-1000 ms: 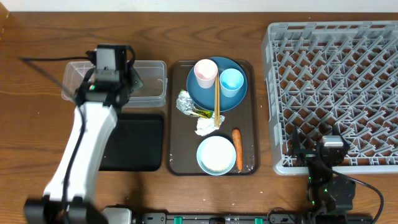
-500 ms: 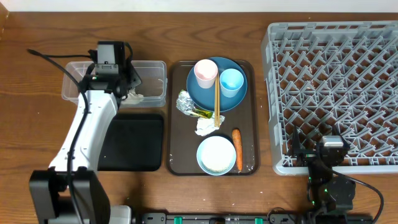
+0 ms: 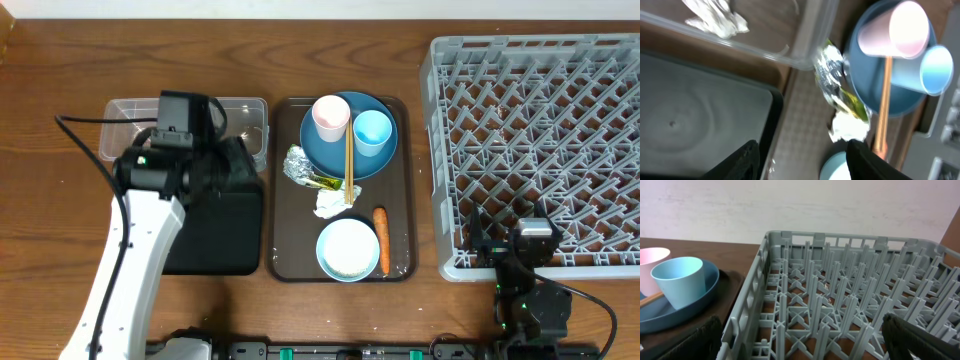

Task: Sort waste into correct bins and load items into the dishwasher rack
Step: 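Move the left gripper back over the tray toward the foil wrapper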

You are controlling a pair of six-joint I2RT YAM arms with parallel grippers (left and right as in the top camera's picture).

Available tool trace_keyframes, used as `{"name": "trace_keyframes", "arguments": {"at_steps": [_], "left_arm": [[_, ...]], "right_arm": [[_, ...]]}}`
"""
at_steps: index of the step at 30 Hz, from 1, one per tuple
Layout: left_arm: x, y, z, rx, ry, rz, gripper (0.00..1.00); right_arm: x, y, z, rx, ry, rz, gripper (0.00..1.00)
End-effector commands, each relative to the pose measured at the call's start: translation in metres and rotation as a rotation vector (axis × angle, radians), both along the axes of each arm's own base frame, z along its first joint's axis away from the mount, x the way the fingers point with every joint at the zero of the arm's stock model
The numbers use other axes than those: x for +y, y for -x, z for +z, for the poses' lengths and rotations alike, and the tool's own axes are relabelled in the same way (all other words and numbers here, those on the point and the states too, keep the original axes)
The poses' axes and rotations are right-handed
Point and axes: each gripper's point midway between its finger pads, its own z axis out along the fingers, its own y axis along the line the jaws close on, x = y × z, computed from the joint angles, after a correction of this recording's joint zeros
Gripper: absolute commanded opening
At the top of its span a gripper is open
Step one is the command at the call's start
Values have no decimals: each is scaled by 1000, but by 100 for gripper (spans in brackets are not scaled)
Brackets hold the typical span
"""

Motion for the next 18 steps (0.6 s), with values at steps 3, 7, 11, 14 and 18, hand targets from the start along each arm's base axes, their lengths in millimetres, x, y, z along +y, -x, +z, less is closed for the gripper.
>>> {"name": "trace_keyframes", "arguments": {"at_steps": [3,7,11,14,18], "left_arm": [[-11,22,16,-5,1,-51,58],[-13,39,13,42,-13,-72,58],[-13,51,8,86,-32,-86,58],[-16,57,7,102,-39,-112,57],[-25,62,6,107,-46,-159,55]], "right_arm": [[2,0,-1,0,5,6,99],[2,0,-1,0,5,6,99],[2,0,-1,0,5,6,99],[2,0,-1,0,5,6,99],[2,0,-1,0,5,6,99]]}}
